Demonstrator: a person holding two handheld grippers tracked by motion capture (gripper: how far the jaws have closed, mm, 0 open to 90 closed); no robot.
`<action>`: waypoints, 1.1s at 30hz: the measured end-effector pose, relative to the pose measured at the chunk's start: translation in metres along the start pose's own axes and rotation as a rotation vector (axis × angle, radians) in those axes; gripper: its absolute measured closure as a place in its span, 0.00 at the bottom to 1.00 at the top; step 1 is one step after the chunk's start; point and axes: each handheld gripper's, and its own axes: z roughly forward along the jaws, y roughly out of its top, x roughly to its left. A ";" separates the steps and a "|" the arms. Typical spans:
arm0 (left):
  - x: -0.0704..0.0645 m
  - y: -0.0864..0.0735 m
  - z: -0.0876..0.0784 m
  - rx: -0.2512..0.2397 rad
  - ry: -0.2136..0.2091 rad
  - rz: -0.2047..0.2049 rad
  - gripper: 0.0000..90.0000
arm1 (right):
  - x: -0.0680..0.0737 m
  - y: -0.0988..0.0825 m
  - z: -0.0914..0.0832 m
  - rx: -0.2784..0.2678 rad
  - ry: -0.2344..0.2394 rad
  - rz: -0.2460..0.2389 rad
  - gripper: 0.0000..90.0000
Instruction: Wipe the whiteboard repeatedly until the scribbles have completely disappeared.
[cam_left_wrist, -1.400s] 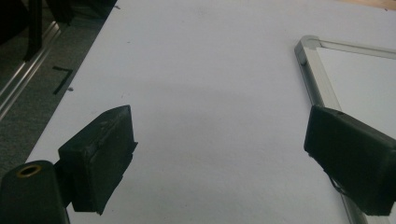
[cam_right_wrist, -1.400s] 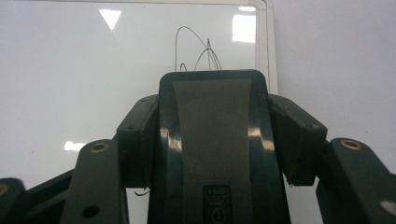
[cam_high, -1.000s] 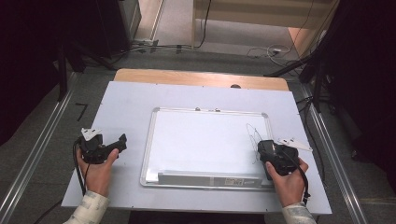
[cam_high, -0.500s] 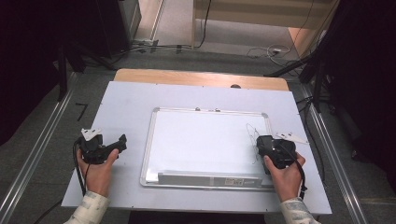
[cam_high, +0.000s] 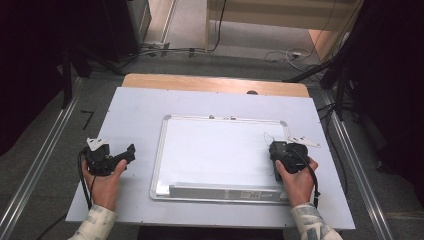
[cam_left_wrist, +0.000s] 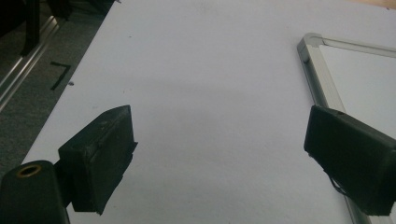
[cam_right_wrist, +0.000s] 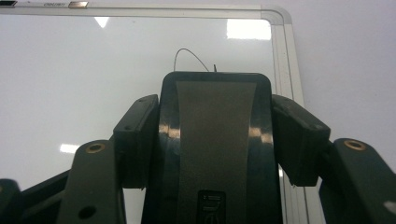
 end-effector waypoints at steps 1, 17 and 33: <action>0.000 0.000 0.000 0.000 0.000 -0.001 0.10 | 0.000 0.000 0.001 0.007 0.001 0.003 0.40; 0.001 0.000 0.000 0.003 -0.003 -0.005 0.10 | 0.003 -0.001 0.010 0.037 0.002 0.002 0.42; 0.002 0.000 -0.001 0.004 -0.006 -0.011 0.10 | 0.003 -0.007 0.004 0.059 0.003 0.009 0.41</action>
